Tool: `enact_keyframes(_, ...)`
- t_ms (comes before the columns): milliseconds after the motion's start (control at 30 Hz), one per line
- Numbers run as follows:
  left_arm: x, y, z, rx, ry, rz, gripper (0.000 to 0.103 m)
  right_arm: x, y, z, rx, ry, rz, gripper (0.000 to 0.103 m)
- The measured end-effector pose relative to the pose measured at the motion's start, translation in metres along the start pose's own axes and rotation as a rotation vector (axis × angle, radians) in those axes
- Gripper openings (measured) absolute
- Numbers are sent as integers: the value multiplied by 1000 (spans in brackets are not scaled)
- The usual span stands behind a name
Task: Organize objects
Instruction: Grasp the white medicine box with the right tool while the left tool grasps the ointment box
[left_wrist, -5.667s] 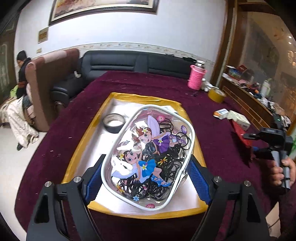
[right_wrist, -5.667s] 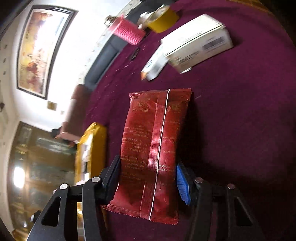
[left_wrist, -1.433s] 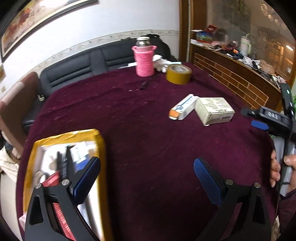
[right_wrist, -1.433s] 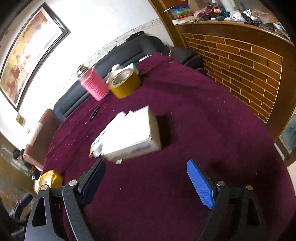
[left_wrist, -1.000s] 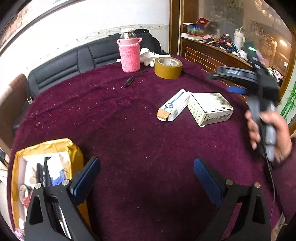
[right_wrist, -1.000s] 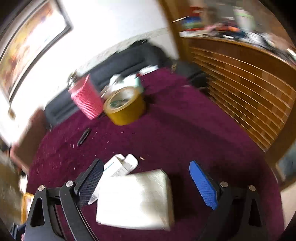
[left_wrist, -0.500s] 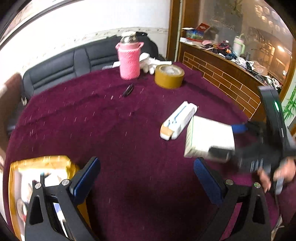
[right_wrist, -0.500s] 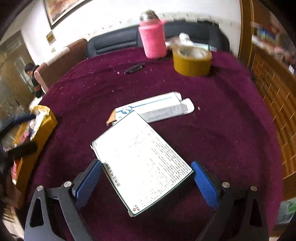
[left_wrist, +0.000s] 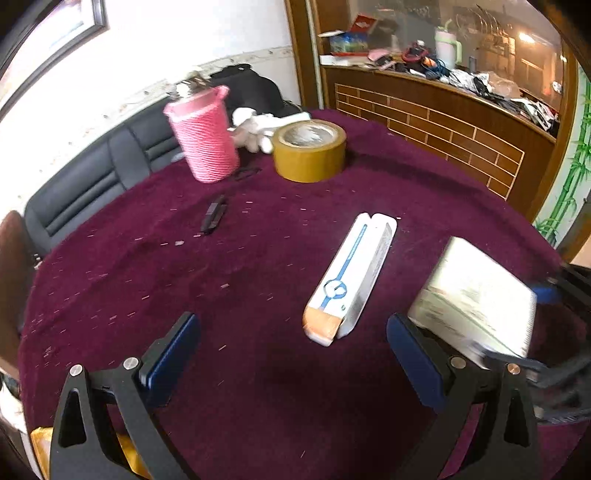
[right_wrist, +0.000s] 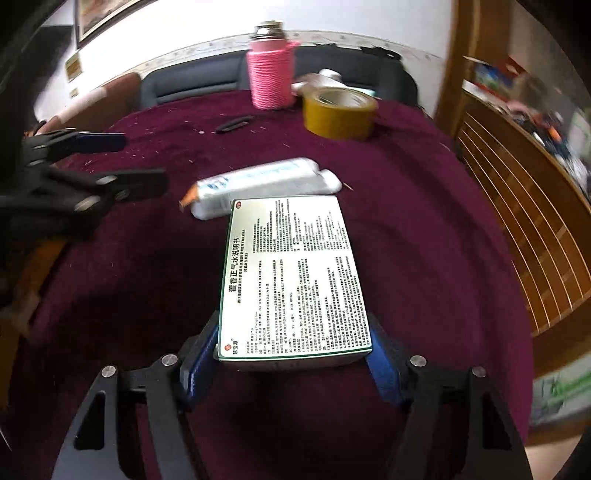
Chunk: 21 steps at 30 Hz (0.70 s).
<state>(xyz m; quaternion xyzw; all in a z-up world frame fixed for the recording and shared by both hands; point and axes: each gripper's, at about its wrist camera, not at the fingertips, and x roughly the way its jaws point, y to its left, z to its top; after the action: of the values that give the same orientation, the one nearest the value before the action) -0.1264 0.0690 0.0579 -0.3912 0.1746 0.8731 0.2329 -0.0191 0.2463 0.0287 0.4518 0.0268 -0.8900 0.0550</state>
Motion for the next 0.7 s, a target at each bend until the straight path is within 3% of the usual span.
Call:
enact_keyframes(100, 27, -13, 8, 43, 24, -48, 100, -13, -16, -20, 61, -1, 12, 76)
enact_keyframes(267, 69, -42, 17, 137, 89, -35, 101, -24, -30, -39, 145, 9, 71, 79)
enact_keyframes(333, 72, -44, 19, 126, 90, -35, 100, -28, -38, -43, 164, 7, 93, 84)
enact_keyframes(367, 72, -43, 19, 107, 100, -50, 93, -31, -41, -43, 169, 2, 86, 85)
enact_keyframes(400, 71, -42, 19, 87, 105, -76, 73, -36, -45, -43, 174, -13, 68, 89)
enact_keyframes(433, 67, -41, 18, 69, 107, -118, 59, -39, -47, -41, 178, -29, 53, 94)
enact_keyframes(467, 64, -41, 18, 68, 111, -126, 36, -44, -49, -40, 181, -46, 39, 96)
enact_keyframes(500, 61, -43, 17, 67, 114, -115, 29, -47, -51, -38, 180, -65, 27, 97)
enact_keyframes(600, 47, -44, 9, 50, 106, -124, 27, -48, -46, -26, 131, -91, -4, 100)
enact_keyframes(700, 31, -38, 4, 9, 94, -141, 22, -34, -35, -11, 47, -61, -47, 103)
